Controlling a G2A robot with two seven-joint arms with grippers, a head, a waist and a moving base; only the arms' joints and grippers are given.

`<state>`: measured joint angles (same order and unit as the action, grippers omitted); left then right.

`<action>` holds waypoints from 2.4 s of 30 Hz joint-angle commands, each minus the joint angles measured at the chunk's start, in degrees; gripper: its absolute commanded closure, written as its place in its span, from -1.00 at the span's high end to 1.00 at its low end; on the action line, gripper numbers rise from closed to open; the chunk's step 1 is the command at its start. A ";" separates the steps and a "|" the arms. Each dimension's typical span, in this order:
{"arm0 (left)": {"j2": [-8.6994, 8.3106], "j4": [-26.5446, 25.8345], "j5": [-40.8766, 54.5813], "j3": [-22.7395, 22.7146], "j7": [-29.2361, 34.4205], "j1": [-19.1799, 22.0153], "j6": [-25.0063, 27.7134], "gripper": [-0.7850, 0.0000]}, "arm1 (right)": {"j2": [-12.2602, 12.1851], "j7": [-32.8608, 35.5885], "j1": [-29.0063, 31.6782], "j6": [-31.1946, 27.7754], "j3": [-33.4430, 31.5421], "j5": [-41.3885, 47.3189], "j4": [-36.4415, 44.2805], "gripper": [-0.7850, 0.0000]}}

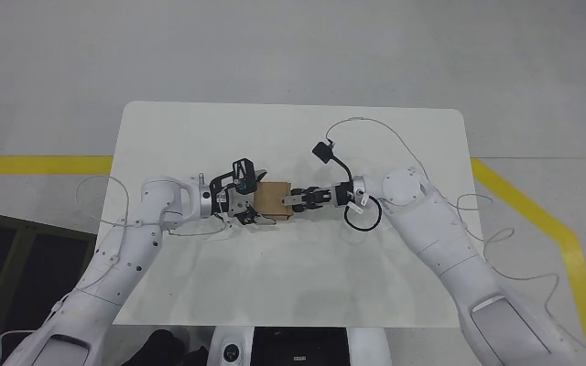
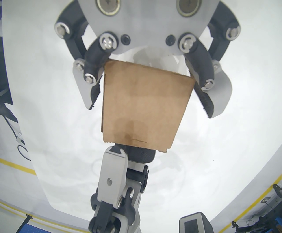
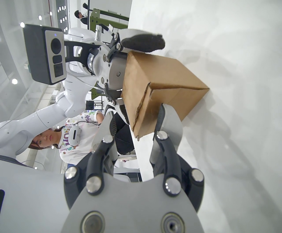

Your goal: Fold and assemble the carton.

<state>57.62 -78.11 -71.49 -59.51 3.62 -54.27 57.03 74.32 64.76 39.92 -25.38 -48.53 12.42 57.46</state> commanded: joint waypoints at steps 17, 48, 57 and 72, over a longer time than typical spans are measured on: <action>0.00 -0.16 -0.05 -0.12 0.04 -0.20 -0.16 1.00 | -2.21 1.37 5.10 4.85 -3.14 -2.38 7.70 -1.00; -0.07 -0.09 0.04 -0.53 0.40 -0.31 -0.24 1.00 | -0.83 -0.05 1.56 3.66 0.27 -3.28 4.50 -1.00; -0.08 -0.03 0.19 -0.57 0.42 -0.45 -0.25 1.00 | -0.49 -0.59 -0.03 2.48 0.34 -3.40 2.50 -1.00; -0.05 -0.07 0.21 -0.54 0.46 -0.42 -0.33 1.00 | -0.49 0.02 1.44 3.72 0.93 -3.03 4.17 -1.00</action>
<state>57.58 -78.22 -71.25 -60.02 4.01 -54.71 56.70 73.65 64.85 41.65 -21.53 -47.97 9.25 61.88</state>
